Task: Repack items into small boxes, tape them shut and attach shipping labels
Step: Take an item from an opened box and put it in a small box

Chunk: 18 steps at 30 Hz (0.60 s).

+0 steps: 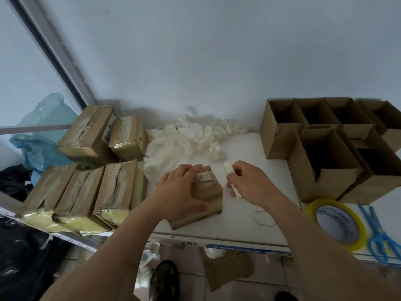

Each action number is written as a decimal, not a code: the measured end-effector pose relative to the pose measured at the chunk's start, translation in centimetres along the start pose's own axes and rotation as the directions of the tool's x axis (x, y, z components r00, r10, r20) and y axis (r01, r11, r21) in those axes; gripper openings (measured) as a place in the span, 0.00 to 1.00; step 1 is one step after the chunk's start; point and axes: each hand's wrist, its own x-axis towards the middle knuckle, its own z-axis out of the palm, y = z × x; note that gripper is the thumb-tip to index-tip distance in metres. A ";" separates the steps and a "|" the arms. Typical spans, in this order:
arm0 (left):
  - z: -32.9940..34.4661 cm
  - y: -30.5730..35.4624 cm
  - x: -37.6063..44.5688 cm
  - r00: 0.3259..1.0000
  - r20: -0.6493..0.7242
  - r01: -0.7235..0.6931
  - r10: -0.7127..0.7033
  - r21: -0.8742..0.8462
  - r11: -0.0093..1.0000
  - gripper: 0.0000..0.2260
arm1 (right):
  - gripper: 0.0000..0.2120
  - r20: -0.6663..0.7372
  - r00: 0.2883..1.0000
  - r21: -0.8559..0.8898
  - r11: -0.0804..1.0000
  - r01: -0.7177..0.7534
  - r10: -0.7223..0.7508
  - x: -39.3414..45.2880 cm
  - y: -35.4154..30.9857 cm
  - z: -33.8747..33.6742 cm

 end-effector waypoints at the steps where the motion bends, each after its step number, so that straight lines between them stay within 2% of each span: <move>1: 0.0 0.1 0.3 1.000 -0.021 0.004 -0.004 -0.021 1.000 0.43 | 0.05 -0.004 1.000 -0.027 0.999 0.029 -0.029 -0.4 -0.2 -0.4; 4: -0.2 0.3 0.6 1.000 -0.021 -0.014 0.013 -0.034 0.999 0.38 | 0.07 0.009 0.992 -0.147 0.981 0.128 -0.128 -1.6 -0.8 -1.3; 7: -0.2 0.4 0.6 1.000 -0.010 -0.025 0.024 -0.054 0.998 0.38 | 0.11 0.043 0.990 -0.247 0.958 0.143 -0.137 -2.3 -0.9 -1.9; 18: -0.4 0.5 0.5 0.999 -0.015 -0.041 0.040 -0.086 0.995 0.38 | 0.14 0.000 0.994 -0.271 0.957 0.104 -0.108 -2.2 -0.5 -2.0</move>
